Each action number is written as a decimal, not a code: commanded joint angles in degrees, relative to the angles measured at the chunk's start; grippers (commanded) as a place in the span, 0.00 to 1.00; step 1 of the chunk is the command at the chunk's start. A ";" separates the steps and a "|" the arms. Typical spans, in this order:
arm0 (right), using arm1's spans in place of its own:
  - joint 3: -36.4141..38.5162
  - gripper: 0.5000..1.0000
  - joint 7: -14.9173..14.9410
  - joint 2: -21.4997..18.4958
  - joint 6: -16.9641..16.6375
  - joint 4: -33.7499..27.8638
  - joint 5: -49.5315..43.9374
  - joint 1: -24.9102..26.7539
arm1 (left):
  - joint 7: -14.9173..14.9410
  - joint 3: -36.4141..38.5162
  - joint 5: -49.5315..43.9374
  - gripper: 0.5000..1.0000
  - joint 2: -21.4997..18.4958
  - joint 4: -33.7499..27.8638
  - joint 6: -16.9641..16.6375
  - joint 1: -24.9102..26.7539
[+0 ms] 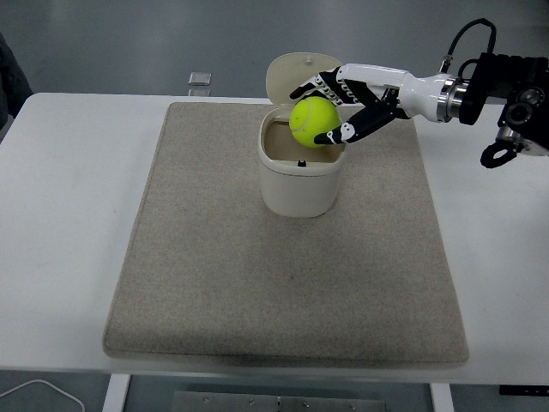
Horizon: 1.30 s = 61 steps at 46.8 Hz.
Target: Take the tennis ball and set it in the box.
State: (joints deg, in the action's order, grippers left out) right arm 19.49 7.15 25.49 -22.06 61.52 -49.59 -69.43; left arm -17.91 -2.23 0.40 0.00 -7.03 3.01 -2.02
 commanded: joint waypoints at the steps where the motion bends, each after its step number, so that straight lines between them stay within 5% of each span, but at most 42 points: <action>1: -0.07 0.69 -0.03 0.00 0.00 0.00 -0.07 0.00 | -0.02 -0.06 0.04 0.98 0.00 0.00 0.06 0.00; 14: 0.11 0.72 0.05 0.70 -1.58 0.09 0.99 -0.09 | -0.02 0.03 0.04 0.98 0.00 0.00 -0.02 0.00; 32: 0.90 0.75 -1.96 7.55 -12.94 0.88 5.47 -0.70 | -0.02 0.03 0.04 0.98 0.00 0.00 -0.02 0.00; 52: 1.07 0.78 -4.87 17.66 -12.94 0.79 11.53 2.98 | 0.07 0.03 0.04 0.98 0.00 0.00 0.06 0.00; 61: 1.08 0.78 -4.87 18.90 -12.94 -0.78 19.78 5.89 | -0.02 0.03 -0.05 0.98 0.00 0.00 -0.02 0.00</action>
State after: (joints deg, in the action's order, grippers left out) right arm 20.66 2.27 44.22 -35.01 61.60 -33.22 -64.40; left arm -17.88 -2.25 0.43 0.00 -7.03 3.01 -2.01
